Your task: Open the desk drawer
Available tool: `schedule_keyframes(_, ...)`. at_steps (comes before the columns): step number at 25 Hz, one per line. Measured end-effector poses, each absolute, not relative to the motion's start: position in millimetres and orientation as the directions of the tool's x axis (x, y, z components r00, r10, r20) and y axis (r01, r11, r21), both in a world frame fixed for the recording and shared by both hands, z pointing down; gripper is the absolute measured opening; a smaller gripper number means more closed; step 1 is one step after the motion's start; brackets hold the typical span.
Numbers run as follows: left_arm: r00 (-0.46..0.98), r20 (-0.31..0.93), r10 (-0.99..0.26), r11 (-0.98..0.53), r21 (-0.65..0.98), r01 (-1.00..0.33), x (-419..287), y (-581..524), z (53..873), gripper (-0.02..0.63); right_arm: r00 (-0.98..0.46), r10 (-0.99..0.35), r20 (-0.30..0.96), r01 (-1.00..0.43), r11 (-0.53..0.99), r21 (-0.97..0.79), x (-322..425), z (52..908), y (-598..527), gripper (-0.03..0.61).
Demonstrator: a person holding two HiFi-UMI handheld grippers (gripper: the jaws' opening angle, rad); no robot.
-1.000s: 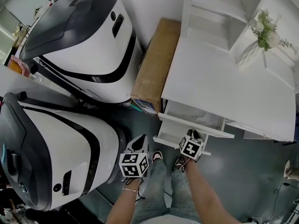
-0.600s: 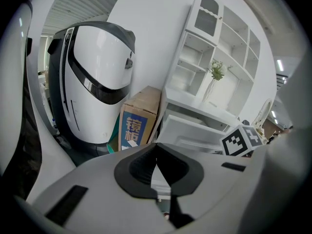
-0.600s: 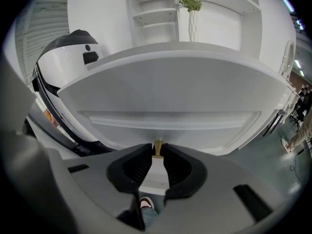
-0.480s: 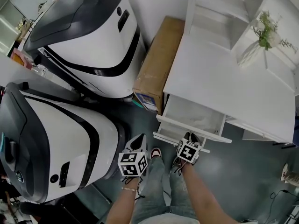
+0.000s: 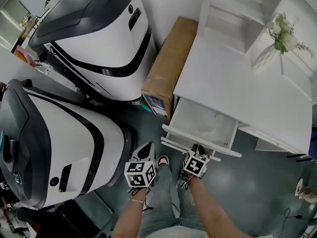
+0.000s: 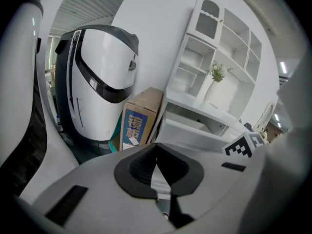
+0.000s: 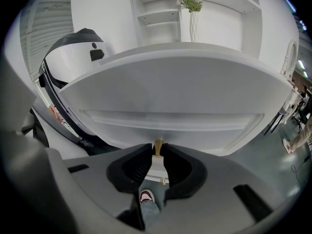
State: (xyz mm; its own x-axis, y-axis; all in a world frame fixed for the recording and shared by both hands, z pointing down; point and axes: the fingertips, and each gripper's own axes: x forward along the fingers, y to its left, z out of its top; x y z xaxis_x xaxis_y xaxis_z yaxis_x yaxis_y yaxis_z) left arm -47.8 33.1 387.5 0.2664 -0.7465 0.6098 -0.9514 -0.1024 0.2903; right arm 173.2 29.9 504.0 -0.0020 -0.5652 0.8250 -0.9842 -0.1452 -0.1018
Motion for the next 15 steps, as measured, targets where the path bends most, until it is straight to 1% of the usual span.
schedule_keyframes(15,0.239,0.612,-0.754,-0.062,0.296,-0.953,-48,48,387,0.018,-0.029,-0.551,0.834,-0.986,-0.123,-0.116,171,506,34,0.083)
